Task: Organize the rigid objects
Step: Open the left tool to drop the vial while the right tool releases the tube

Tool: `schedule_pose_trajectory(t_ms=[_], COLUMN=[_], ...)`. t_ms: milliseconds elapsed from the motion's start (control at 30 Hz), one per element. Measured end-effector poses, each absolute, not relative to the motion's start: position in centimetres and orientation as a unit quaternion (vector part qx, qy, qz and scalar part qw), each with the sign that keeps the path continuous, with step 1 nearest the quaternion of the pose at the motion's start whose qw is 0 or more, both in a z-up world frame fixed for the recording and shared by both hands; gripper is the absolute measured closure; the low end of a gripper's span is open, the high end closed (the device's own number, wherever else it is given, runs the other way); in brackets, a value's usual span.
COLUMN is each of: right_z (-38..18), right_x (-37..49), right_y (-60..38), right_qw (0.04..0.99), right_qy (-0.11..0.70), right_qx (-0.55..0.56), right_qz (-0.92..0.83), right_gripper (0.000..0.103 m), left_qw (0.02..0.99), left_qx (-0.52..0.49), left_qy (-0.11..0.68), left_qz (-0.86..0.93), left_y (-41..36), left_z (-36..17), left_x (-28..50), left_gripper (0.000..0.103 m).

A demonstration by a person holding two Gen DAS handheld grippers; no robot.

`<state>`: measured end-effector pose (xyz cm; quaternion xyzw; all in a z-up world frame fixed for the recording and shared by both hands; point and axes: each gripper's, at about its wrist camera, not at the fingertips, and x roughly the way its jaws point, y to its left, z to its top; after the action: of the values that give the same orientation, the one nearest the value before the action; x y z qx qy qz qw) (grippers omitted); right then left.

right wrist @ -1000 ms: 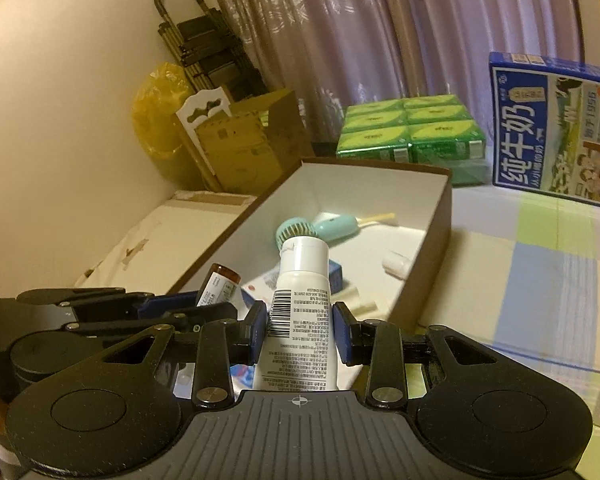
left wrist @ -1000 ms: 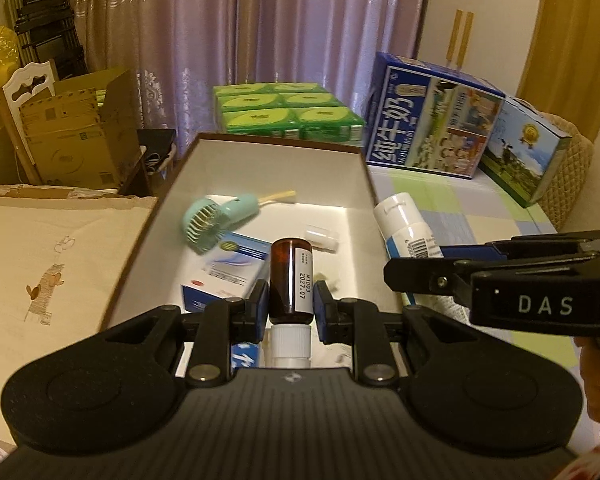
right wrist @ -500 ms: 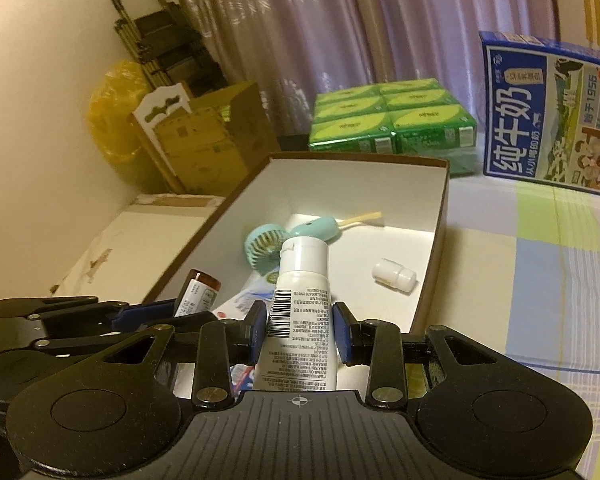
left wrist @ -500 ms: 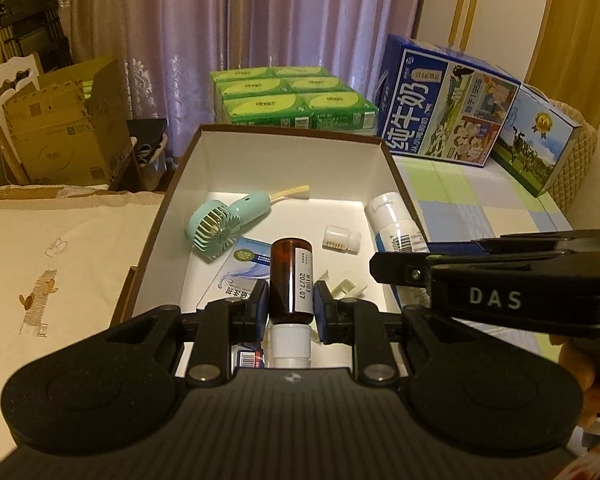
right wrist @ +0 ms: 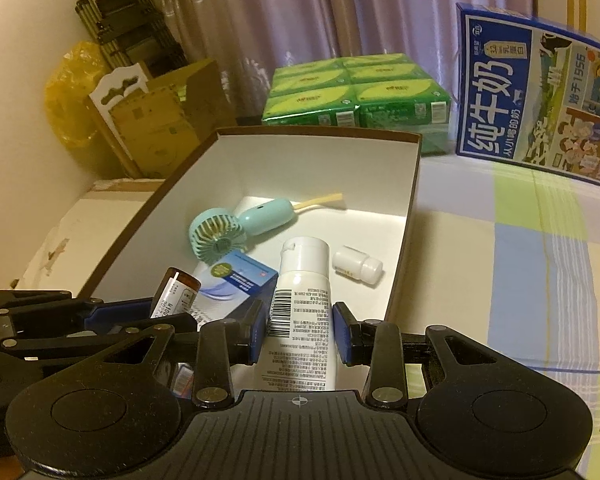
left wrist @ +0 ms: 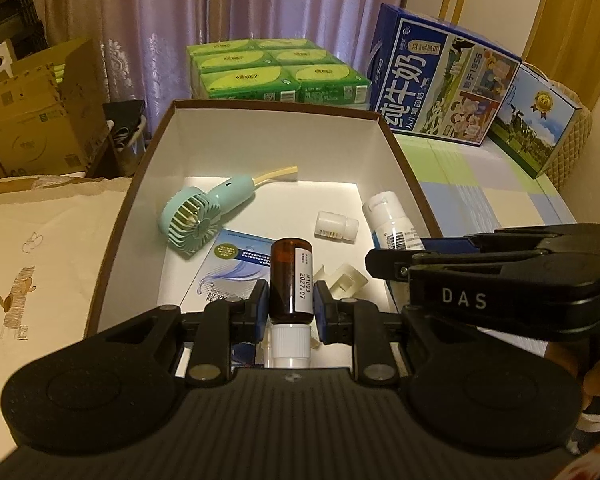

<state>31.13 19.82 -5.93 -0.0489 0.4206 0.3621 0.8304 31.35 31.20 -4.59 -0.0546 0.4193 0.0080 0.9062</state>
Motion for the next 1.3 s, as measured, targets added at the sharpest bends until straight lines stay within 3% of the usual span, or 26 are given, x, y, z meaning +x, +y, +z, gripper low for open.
schedule_pose_trajectory(t_ms=[800,867,933,1300], right_z=[-5.8,-5.8,-5.8,-5.8], right_x=[33.3,33.4,33.5,33.2], right_y=[21.0,21.0,21.0,20.6], right_qw=[0.837,0.836,0.836,0.829], right_qy=[0.414,0.416,0.417,0.424], right_qx=[-0.078,-0.077,-0.075,-0.073], right_qz=[0.349,0.35,0.348,0.357], right_gripper=[0.07,0.07,0.07,0.068], left_qw=[0.893,0.895,0.897,0.895], left_qx=[-0.064,-0.064,-0.057,-0.065], left_qy=[0.445,0.441,0.439,0.441], left_qz=[-0.008,-0.009,-0.006,0.013], left_y=[31.7,31.7,31.7,33.2], left_z=[-6.8,-6.8,-6.8,-6.4], left_x=[34.9,35.1,35.3,34.9], left_gripper=[0.084,0.077,0.064,0.06])
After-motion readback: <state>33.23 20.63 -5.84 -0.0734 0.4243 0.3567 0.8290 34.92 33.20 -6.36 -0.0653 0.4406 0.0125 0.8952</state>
